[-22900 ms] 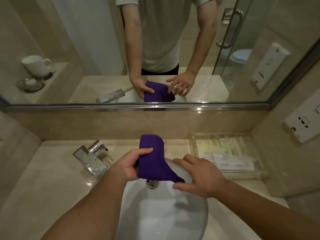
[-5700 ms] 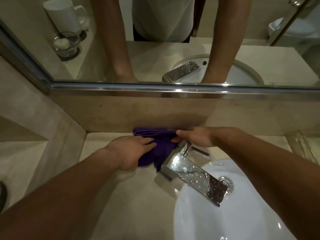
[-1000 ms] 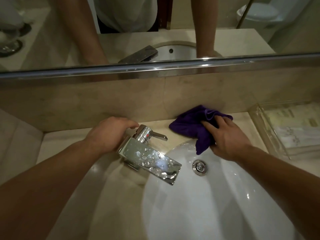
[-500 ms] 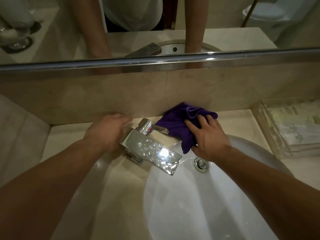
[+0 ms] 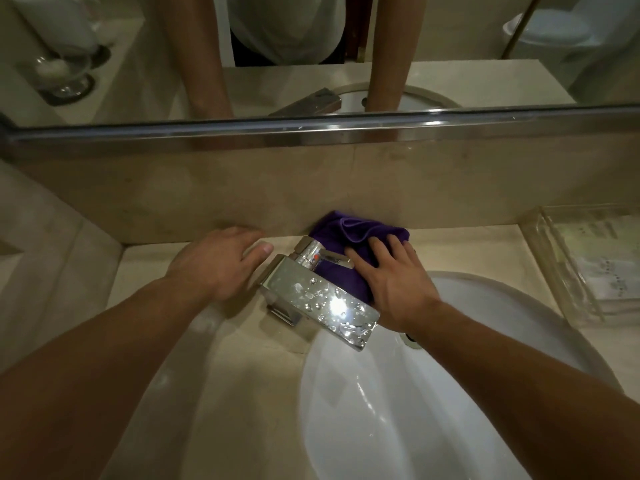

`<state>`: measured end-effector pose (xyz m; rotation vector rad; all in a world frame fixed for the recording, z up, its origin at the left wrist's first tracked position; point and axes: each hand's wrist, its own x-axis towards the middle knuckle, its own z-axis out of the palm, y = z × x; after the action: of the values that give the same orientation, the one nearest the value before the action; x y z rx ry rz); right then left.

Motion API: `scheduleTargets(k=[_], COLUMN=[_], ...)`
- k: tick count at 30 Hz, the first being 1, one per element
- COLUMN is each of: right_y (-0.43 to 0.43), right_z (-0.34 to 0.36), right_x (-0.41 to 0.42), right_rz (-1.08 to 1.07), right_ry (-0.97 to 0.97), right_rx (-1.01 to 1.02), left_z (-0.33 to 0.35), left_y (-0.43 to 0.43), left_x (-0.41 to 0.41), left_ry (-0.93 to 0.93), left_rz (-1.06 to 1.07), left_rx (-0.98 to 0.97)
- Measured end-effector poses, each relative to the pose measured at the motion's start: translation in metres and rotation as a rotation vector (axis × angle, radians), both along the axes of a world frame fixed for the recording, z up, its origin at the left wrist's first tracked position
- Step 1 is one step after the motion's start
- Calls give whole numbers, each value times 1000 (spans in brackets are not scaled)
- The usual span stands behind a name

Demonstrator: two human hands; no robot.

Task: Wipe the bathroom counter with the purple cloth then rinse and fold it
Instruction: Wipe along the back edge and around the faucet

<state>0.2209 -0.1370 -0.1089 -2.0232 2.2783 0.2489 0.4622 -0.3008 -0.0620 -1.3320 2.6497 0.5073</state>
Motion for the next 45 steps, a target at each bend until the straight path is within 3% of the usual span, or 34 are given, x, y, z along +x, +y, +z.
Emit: scheduleTargets(k=[15,22,27,29,33,45], right_y=[7,25,45,52,61,120], right_z=[1,5,3,4,12,15], right_x=[25,51,71,83,103,153], right_rz=[96,19,-254,-249,-130,143], right_ry=[16,-155,-424,-396,-157,-150], right_rx=[18,-142,-116,-135,-30,69], left_z=[-15,-16,-24,-29,-31,-2], left_y=[46,85,116,129,154,213], left_x=[32,55,85,97,119,126], left_ry=[-68,-78,-68,-64,-53,-110], left_rz=[92,129,153,148,189,229], left_rx=[38,71,93,81,71,37])
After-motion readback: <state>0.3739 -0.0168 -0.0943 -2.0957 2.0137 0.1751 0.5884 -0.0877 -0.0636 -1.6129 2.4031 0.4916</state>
